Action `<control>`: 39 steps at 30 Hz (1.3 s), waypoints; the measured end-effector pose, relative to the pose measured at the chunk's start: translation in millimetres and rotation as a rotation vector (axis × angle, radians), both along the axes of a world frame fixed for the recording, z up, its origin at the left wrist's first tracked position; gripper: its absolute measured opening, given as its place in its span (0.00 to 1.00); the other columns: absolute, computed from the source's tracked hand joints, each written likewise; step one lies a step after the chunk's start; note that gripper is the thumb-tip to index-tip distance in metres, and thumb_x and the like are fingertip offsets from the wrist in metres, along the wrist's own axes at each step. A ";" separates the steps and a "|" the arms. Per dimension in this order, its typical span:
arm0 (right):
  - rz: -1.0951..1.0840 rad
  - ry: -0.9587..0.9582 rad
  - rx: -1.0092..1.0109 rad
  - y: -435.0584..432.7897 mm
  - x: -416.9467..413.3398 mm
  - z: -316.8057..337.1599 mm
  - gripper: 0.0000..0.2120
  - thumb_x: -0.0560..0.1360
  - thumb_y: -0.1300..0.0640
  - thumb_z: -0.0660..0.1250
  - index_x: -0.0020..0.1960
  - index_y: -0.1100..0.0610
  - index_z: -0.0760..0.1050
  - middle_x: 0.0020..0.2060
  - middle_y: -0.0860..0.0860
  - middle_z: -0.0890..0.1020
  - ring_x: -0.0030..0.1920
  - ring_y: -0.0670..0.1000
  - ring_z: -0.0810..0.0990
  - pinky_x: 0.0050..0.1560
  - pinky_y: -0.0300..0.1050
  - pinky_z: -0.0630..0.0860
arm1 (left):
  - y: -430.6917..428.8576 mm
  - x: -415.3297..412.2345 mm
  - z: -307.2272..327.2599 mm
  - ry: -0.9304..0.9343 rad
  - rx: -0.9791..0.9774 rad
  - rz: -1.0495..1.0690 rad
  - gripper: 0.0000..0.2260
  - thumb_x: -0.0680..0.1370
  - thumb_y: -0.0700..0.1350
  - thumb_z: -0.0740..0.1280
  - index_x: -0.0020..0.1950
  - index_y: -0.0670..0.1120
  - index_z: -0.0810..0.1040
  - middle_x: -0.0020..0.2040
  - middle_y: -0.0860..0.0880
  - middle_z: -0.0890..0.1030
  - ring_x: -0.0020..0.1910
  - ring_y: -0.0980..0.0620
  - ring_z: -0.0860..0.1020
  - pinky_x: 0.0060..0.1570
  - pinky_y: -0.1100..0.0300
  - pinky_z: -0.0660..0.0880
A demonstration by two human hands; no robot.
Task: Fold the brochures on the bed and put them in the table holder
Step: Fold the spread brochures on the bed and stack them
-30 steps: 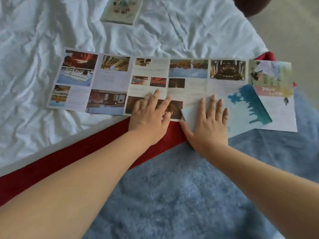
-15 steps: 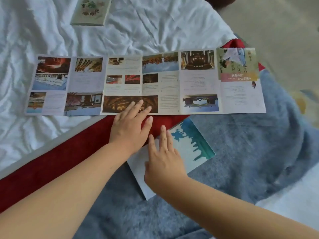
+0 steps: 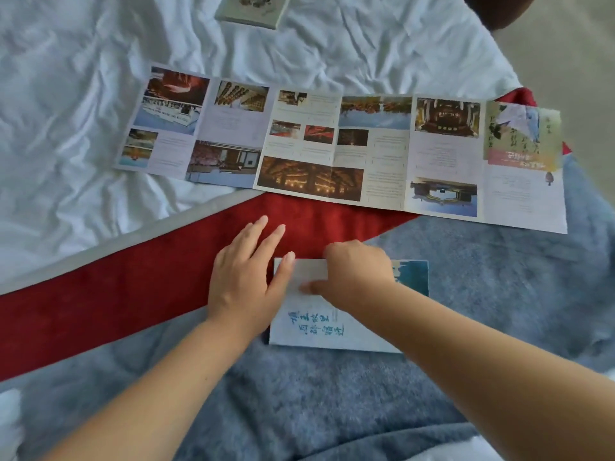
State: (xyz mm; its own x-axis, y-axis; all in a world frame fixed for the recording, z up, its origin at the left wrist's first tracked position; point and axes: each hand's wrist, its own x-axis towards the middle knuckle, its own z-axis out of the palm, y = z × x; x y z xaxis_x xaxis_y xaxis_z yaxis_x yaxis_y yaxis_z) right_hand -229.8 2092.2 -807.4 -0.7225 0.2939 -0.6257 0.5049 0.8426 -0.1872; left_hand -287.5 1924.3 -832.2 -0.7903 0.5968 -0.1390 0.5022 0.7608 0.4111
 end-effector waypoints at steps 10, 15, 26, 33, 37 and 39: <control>-0.567 0.269 -0.663 -78.4 -70.8 -14.1 0.06 0.84 0.58 0.60 0.57 0.52 0.75 0.53 0.50 0.81 0.51 0.52 0.80 0.46 0.46 0.79 | -94.4 -3.9 14.5 0.051 -0.178 0.123 0.44 0.73 0.80 0.52 0.82 0.56 0.56 0.83 0.49 0.53 0.82 0.43 0.53 0.75 0.40 0.58; -0.505 0.314 -0.736 -107.3 -105.4 -14.7 0.08 0.83 0.57 0.63 0.60 0.52 0.78 0.52 0.49 0.84 0.52 0.52 0.82 0.46 0.43 0.81 | -113.6 -15.4 5.9 0.055 -0.243 0.070 0.54 0.63 0.86 0.50 0.83 0.59 0.51 0.84 0.47 0.44 0.83 0.41 0.46 0.75 0.34 0.59; 0.041 0.552 -0.046 -112.6 -137.6 -27.4 0.20 0.83 0.53 0.59 0.74 0.51 0.70 0.71 0.55 0.70 0.71 0.58 0.66 0.66 0.52 0.71 | -95.3 -14.2 -20.3 0.125 -0.322 -0.077 0.37 0.75 0.71 0.54 0.82 0.58 0.55 0.83 0.40 0.43 0.81 0.31 0.47 0.71 0.25 0.52; 0.224 0.318 0.193 -69.6 -139.8 -53.9 0.32 0.82 0.31 0.41 0.83 0.38 0.41 0.83 0.52 0.39 0.82 0.59 0.35 0.81 0.57 0.37 | -135.8 -50.8 -30.4 0.153 -0.419 -0.008 0.31 0.78 0.66 0.52 0.81 0.62 0.57 0.84 0.43 0.47 0.81 0.33 0.48 0.74 0.27 0.47; 0.212 0.342 0.131 -73.8 -125.9 -63.3 0.32 0.82 0.30 0.43 0.83 0.37 0.43 0.84 0.50 0.41 0.83 0.57 0.36 0.81 0.57 0.37 | -186.4 -88.5 -29.8 0.159 -0.480 0.097 0.27 0.81 0.64 0.47 0.81 0.64 0.57 0.84 0.45 0.47 0.82 0.37 0.49 0.76 0.30 0.48; 0.224 0.363 0.131 -77.5 -116.2 -65.1 0.32 0.82 0.31 0.43 0.83 0.38 0.44 0.84 0.50 0.42 0.83 0.57 0.37 0.82 0.56 0.36 | -209.6 -104.5 -27.1 0.147 -0.530 0.163 0.27 0.81 0.66 0.43 0.81 0.65 0.55 0.84 0.46 0.46 0.82 0.40 0.48 0.76 0.32 0.49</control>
